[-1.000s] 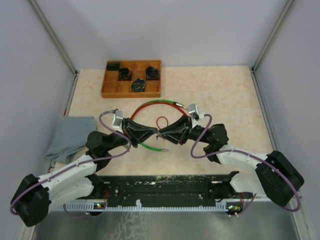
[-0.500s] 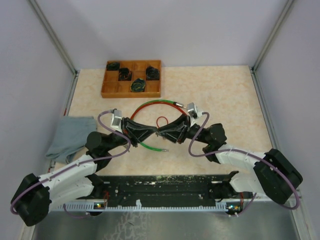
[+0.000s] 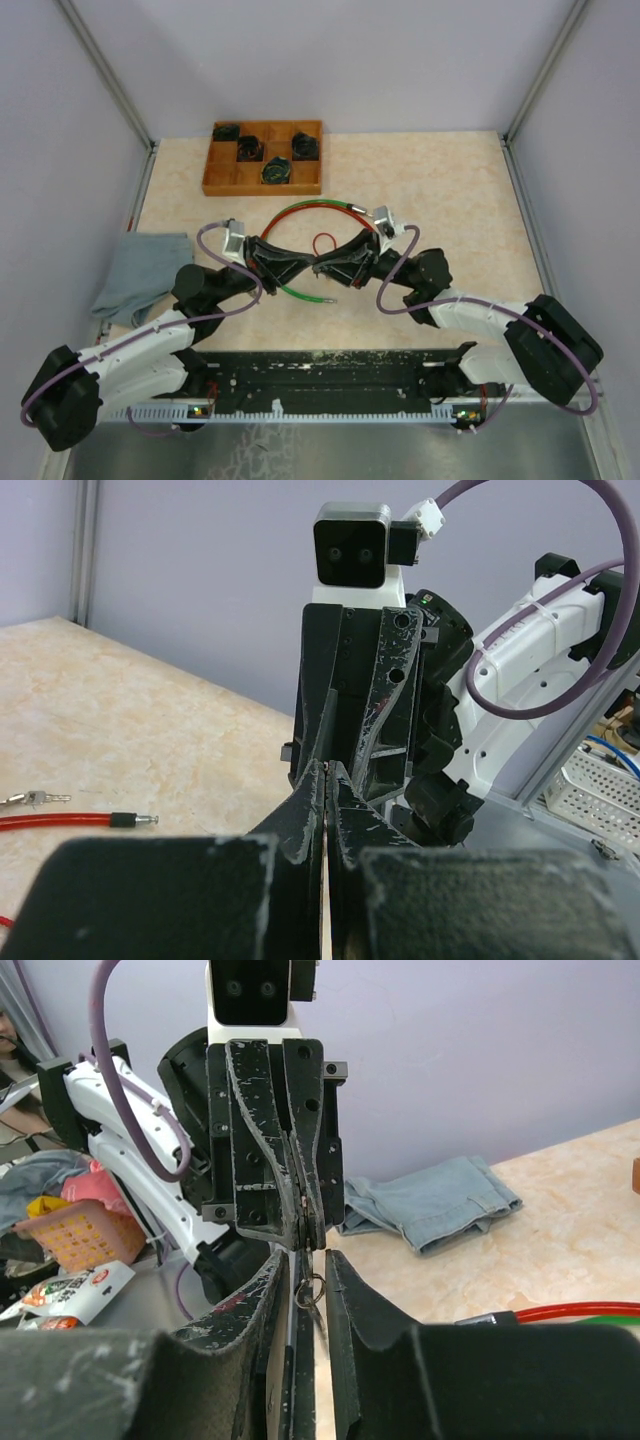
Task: Unlock with the key
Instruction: Pick up the key from the center of the board.
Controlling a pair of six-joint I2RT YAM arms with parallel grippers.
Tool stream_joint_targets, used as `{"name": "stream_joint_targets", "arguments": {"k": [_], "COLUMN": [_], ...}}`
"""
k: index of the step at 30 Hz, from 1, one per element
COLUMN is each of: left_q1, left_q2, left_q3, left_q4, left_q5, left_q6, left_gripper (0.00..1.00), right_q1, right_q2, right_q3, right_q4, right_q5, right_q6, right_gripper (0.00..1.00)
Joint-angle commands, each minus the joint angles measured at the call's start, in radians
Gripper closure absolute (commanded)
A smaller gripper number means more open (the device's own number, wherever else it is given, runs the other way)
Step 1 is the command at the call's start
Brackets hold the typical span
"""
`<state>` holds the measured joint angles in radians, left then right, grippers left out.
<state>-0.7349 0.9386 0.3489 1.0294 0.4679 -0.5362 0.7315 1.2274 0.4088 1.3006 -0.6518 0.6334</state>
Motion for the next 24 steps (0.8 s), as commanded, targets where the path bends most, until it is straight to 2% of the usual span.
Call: {"name": "stream_joint_targets", "arguments": {"k": [1, 7, 14, 18, 22, 24], "left_q1": [-0.006, -0.006, -0.006, -0.007, -0.006, -0.006], "left_q2": [-0.003, -0.018, -0.017, -0.023, -0.046, -0.063], "left_q3": [-0.007, -0.013, -0.017, -0.019, -0.014, -0.005], "left_q4": [0.031, 0.031, 0.042, 0.027, -0.047, -0.113], "left_q5": [-0.022, -0.034, -0.029, -0.048, -0.100, -0.142], "left_q6": [0.012, 0.011, 0.002, 0.001, 0.010, 0.016], "left_gripper": [1.00, 1.00, 1.00, 0.99, 0.83, 0.72], "right_q1": [0.010, 0.009, 0.009, 0.003, -0.018, -0.029], "right_q2": [0.004, -0.009, -0.023, -0.023, -0.041, -0.062], "right_q3": [0.046, 0.028, 0.027, 0.022, 0.007, 0.001], "right_q4": [0.061, 0.059, 0.059, 0.052, 0.027, -0.055], "right_q5": [-0.005, -0.007, -0.013, -0.020, -0.012, 0.002], "right_q6": [0.010, -0.007, -0.015, -0.008, 0.010, 0.004], "right_gripper": [0.81, 0.87, 0.99, 1.00, 1.00, 1.00]}}
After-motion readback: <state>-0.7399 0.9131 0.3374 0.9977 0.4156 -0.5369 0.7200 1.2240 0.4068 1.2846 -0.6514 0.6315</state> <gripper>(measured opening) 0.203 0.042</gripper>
